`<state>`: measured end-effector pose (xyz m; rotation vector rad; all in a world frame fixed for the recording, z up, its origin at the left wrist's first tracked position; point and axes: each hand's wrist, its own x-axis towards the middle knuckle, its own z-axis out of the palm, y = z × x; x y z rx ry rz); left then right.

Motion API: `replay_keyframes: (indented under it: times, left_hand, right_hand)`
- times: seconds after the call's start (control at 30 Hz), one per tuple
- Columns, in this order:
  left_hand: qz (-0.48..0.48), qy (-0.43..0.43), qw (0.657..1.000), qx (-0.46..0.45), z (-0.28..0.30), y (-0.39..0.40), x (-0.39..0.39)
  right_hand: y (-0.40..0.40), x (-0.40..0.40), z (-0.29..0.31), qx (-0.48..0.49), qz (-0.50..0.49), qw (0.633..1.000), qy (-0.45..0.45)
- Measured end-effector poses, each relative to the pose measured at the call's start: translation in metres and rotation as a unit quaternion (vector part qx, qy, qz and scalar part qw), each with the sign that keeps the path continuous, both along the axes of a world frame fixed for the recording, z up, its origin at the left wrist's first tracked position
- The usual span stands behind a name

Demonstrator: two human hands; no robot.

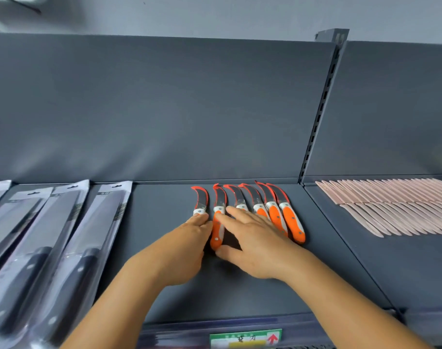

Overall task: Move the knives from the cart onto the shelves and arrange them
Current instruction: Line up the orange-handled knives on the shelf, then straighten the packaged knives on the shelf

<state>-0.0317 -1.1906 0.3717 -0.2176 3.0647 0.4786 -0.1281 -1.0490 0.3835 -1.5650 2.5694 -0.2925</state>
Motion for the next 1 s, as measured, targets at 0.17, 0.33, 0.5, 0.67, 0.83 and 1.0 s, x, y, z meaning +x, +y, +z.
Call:
replay_keyframes:
  times: [0.17,0.33,0.5,0.67,0.83,1.0]
  left_hand:
    - [-0.011,-0.003,1.0,-0.018,-0.005,-0.003,-0.006]
    - [-0.001,0.024,1.0,-0.011,-0.008,0.003,-0.01]
    - [0.014,0.016,1.0,-0.014,-0.007,0.005,-0.01]
    - [0.019,0.022,0.999,-0.016,-0.01,0.009,-0.009]
    - [0.065,0.052,0.995,-0.056,-0.006,0.016,0.005]
    - [0.111,0.094,0.982,-0.125,0.012,0.02,0.042]
  right_hand:
    - [-0.016,0.013,-0.009,-0.027,-0.026,0.999,0.011]
    - [-0.019,0.014,-0.014,-0.027,-0.053,0.998,0.014]
    - [-0.016,0.013,-0.014,-0.018,-0.055,0.998,0.026]
    - [-0.015,0.012,-0.014,-0.008,-0.049,0.998,0.029]
    - [-0.013,0.011,-0.01,-0.017,-0.048,0.998,0.032]
    - [-0.015,0.028,0.0,-0.077,-0.027,0.995,0.056]
